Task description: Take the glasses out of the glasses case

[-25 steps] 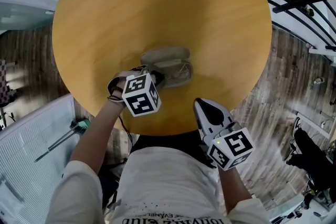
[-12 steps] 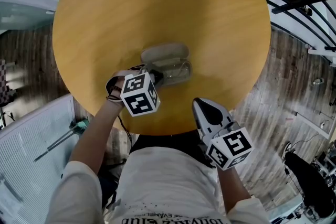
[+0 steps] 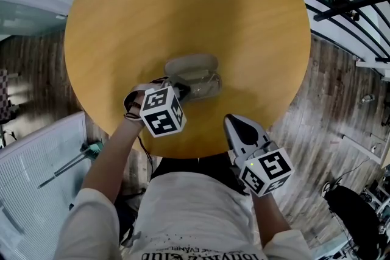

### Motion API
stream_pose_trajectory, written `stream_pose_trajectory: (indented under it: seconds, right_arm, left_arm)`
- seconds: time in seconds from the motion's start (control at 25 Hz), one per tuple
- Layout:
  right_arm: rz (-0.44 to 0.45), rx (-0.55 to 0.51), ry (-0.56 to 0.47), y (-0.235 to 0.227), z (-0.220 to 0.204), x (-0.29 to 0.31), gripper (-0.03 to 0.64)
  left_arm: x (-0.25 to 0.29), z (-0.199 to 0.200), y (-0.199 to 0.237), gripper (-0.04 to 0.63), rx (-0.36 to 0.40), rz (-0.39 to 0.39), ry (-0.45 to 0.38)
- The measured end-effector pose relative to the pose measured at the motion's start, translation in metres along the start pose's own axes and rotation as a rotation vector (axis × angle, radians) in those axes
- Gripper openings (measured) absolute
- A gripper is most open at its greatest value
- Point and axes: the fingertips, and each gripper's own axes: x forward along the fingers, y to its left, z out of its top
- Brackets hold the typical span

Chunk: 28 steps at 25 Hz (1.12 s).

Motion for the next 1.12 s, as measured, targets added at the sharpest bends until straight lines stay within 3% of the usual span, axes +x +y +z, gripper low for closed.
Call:
stream_pose_trajectory:
  seconds: [0.6, 0.96, 1.12]
  right_arm:
    - [0.015, -0.118, -0.055, 0.017, 0.033, -0.019, 0.018]
    - [0.012, -0.192, -0.084, 0.029, 0.049, -0.037, 0.018]
    - [0.016, -0.213, -0.089, 0.035, 0.052, -0.045, 0.018]
  left_arm:
    - [-0.063, 0.032, 0.004, 0.032, -0.074, 0.124, -0.133]
    - [-0.116, 0.043, -0.015, 0.032, -0.206, 0.231, -0.305]
    - [-0.136, 0.048, -0.019, 0.032, -0.3, 0.252, -0.404]
